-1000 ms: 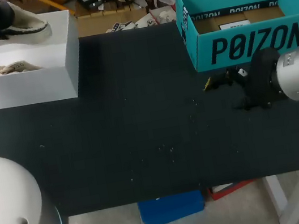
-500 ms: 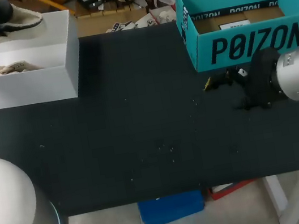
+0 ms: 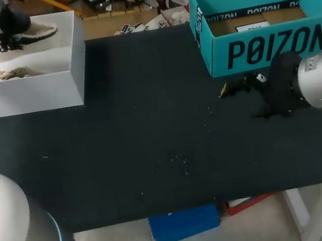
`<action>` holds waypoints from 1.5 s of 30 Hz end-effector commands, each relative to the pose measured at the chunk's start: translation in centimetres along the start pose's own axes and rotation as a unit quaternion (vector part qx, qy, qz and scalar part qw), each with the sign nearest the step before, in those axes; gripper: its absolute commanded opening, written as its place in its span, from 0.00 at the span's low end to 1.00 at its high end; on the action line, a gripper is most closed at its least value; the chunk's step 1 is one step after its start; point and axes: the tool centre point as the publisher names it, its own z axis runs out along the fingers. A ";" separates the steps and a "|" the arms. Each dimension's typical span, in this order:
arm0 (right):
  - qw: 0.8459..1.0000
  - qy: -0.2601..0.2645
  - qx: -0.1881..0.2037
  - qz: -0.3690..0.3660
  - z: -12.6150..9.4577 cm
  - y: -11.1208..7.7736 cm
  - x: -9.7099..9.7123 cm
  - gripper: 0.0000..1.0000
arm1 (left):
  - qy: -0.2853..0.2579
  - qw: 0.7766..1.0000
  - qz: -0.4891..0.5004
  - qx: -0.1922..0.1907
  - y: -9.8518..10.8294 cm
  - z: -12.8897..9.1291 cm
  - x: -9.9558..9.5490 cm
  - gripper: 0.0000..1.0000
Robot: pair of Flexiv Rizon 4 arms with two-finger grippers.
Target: Take the shoe out of the shoebox, open the shoe tongue, remove and reinsert the insole, then place the shoe into the shoebox
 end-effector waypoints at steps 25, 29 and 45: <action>1.000 0.000 0.001 0.000 0.0 0.0 0.0 1.00 | 0.058 0.998 0.020 0.015 -0.4 4.2 0.0 1.00; 1.000 0.000 0.001 0.000 0.0 0.0 0.0 1.00 | 0.077 0.996 0.017 0.035 -1.2 1.2 0.7 1.00; 1.000 0.000 0.001 0.000 0.0 0.0 0.0 1.00 | 0.097 0.995 0.032 0.015 -7.8 -11.1 6.0 1.00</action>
